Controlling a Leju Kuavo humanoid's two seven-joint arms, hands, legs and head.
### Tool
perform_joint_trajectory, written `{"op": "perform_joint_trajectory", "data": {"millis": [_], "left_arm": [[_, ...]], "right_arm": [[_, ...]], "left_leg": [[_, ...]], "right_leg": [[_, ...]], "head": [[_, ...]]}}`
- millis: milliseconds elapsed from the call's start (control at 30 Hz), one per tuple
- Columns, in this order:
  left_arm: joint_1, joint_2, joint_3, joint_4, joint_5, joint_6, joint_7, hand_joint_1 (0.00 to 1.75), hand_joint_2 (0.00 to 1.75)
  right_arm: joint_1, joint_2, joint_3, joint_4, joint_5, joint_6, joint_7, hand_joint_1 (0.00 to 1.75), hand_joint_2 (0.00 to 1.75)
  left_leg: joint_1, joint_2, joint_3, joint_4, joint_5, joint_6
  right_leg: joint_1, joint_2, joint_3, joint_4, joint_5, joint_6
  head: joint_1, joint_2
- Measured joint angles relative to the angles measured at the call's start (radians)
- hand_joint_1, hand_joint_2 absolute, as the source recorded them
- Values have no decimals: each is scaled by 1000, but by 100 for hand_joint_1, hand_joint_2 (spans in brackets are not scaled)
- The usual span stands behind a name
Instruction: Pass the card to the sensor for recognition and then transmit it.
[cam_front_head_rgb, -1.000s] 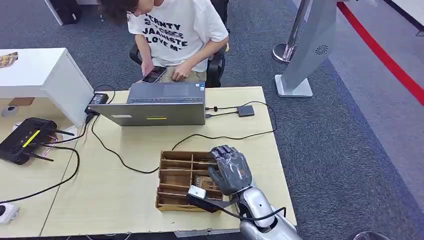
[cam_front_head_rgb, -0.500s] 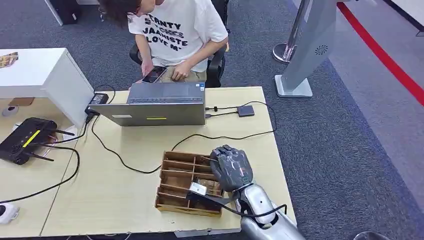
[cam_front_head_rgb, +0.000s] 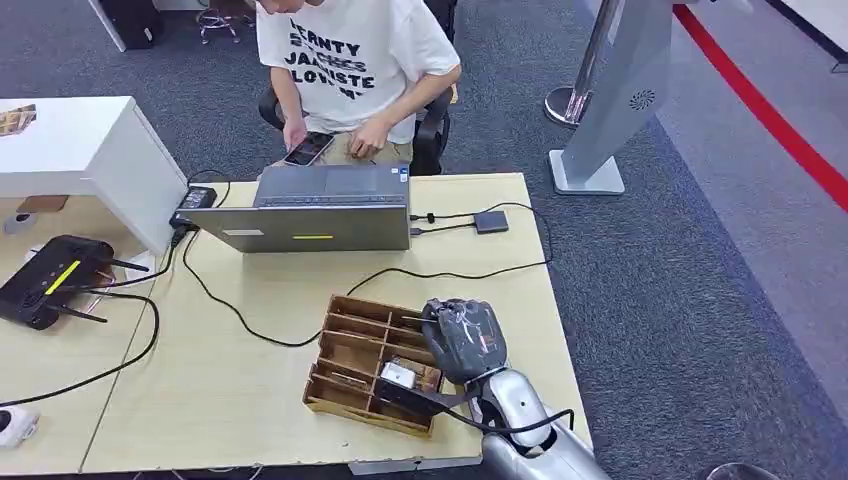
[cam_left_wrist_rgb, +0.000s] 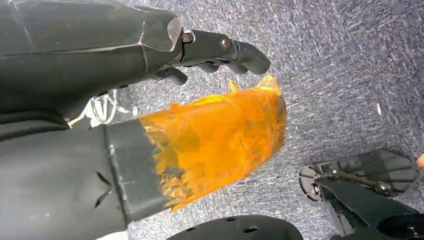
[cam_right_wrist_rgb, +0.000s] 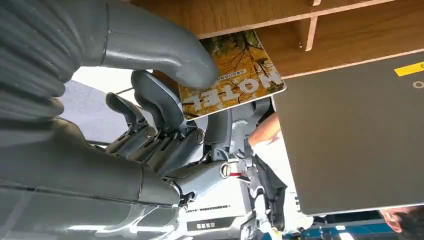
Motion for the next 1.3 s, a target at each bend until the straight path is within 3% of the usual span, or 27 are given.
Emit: {"op": "perform_joint_trajectory", "data": {"millis": [233,367,500,633,800,1300], "left_arm": [[0,0,0,0,-1,1,0,0,0],[0,0,5,0,0,4,-4,0,0],[2,0,16,0,4,11,-15,0,0],[5,0,25,0,9,18,-24,0,0],[5,-1,32,0,9,23,-24,0,0],[4,-4,45,0,2,26,-24,0,0]], "right_arm": [[0,0,-1,2,-14,2,-1,173,175],[9,2,-12,-11,-125,11,-52,175,175],[35,13,-38,-82,-316,5,-151,175,175],[76,38,-63,-181,-473,-73,-292,175,175],[120,59,-70,-313,-545,-152,-382,175,175],[155,72,-70,-449,-559,-217,-431,175,175]], "left_leg": [[0,0,0,0,0,0],[0,0,0,0,0,0],[0,0,0,0,0,0],[0,-1,-1,0,-1,-1],[0,-1,-2,0,-1,-1],[0,-1,-1,0,-2,-1]], "right_leg": [[0,0,0,0,0,0],[0,0,0,0,0,0],[0,0,0,0,0,0],[0,0,-1,0,-1,-1],[0,0,-1,0,-1,-1],[0,0,-1,0,-1,-1]], "head": [[0,0],[0,0],[0,0],[0,0],[0,0],[0,0]]}}
